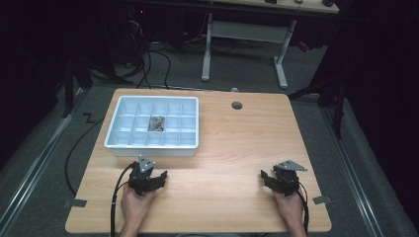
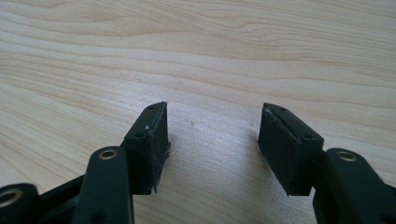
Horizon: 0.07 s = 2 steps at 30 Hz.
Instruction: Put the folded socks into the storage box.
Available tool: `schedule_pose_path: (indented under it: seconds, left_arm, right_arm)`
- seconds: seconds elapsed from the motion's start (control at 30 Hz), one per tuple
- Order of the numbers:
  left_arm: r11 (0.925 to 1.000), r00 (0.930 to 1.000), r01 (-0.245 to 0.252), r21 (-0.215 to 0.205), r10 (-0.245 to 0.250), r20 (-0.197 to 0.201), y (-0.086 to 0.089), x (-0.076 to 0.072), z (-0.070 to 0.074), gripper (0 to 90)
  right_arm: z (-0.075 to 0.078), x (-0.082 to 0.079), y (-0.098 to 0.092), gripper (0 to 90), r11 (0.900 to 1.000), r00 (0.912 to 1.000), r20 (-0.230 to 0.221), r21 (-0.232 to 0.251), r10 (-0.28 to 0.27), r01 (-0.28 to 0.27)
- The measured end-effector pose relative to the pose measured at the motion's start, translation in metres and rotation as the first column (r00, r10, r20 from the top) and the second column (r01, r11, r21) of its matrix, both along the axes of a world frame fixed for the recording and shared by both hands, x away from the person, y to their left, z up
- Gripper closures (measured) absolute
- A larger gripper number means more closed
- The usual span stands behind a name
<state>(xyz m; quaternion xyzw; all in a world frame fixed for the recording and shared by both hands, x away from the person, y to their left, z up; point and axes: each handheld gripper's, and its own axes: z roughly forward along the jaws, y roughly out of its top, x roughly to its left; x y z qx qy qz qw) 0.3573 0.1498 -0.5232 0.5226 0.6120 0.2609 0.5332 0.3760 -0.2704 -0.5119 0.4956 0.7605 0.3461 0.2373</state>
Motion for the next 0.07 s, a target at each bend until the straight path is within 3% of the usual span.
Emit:
schedule_pose_path:
  seconds: [0.07]
  left_arm:
    - [1.0, 1.0, 0.002, -0.003, -0.002, -0.001, 0.0001, 0.0001, 0.0001, 32.4]
  right_arm:
    - [0.0, 0.0, 0.0, 43.0, 1.0, 1.0, 0.0, 0.0, 0.0, 0.0]
